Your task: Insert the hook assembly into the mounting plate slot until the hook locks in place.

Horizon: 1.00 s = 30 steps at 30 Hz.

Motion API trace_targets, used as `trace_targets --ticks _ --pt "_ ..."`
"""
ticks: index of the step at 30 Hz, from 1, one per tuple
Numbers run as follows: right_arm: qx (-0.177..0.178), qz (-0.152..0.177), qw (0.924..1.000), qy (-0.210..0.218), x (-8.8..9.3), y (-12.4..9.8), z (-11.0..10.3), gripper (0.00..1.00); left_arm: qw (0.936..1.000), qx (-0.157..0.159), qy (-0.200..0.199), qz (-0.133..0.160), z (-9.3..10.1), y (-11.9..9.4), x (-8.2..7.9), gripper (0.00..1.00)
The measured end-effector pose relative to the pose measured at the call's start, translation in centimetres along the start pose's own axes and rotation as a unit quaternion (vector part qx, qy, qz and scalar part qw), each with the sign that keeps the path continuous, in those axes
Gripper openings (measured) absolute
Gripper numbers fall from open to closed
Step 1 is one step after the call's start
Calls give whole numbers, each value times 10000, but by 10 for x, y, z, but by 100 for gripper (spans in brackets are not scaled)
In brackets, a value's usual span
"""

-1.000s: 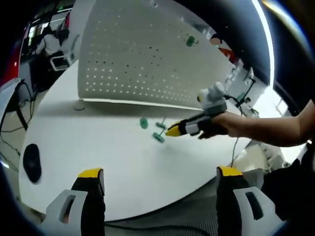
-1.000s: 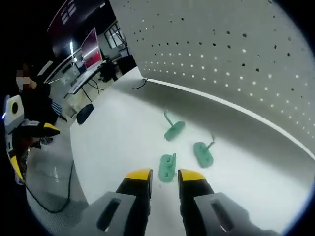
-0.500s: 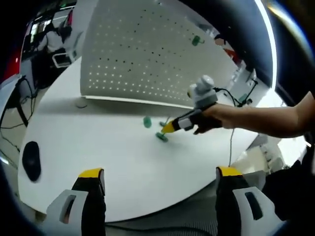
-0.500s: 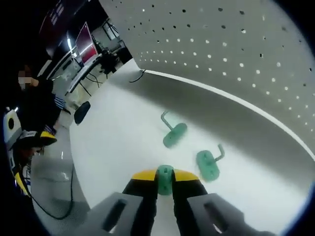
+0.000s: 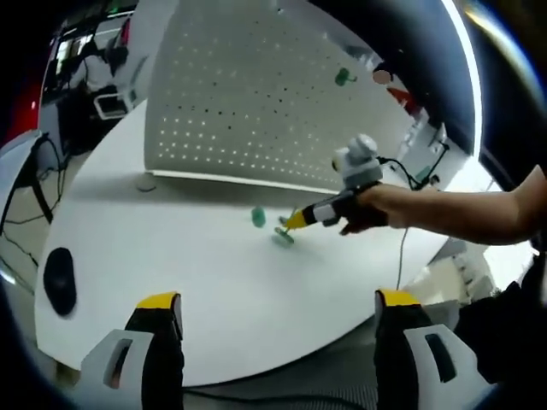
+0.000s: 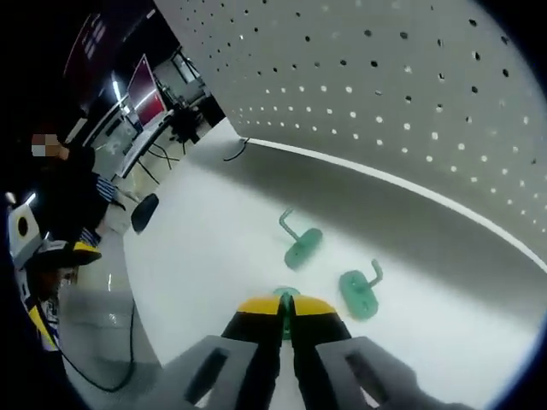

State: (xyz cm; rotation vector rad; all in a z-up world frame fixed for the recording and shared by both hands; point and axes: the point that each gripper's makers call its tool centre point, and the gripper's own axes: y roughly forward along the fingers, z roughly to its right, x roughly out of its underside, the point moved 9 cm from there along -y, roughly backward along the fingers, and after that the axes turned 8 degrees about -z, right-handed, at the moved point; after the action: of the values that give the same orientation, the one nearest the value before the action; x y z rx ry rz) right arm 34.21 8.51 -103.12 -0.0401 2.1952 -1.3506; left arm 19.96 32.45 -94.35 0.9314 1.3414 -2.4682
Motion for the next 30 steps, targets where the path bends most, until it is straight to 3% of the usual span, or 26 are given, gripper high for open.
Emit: trace_targets --ticks 3,11,13,16,21,27,30 --pt "79 175 9998 -15 -2 -6 -2 0 10000 21 62 15 1 -2 -5 93" --pt "-110 950 9953 167 -14 -39 -22 0 9995 28 300 96 11 -9 -15 93" --pt "-361 1295 9903 355 -17 -52 -35 0 9993 40 376 77 15 -9 -16 92" --pt "-386 1715 9843 164 -18 -73 -54 0 9990 67 419 104 18 -9 -19 92" --pt "-625 2321 9702 297 -14 -99 -79 0 9985 124 522 122 24 -9 -26 90" --pt "-819 2961 9499 578 -9 -134 -98 0 9980 344 482 200 34 -7 -33 87" --pt "-839 3140 9440 576 -4 -147 -106 0 9977 445 461 197 40 -4 -37 85"
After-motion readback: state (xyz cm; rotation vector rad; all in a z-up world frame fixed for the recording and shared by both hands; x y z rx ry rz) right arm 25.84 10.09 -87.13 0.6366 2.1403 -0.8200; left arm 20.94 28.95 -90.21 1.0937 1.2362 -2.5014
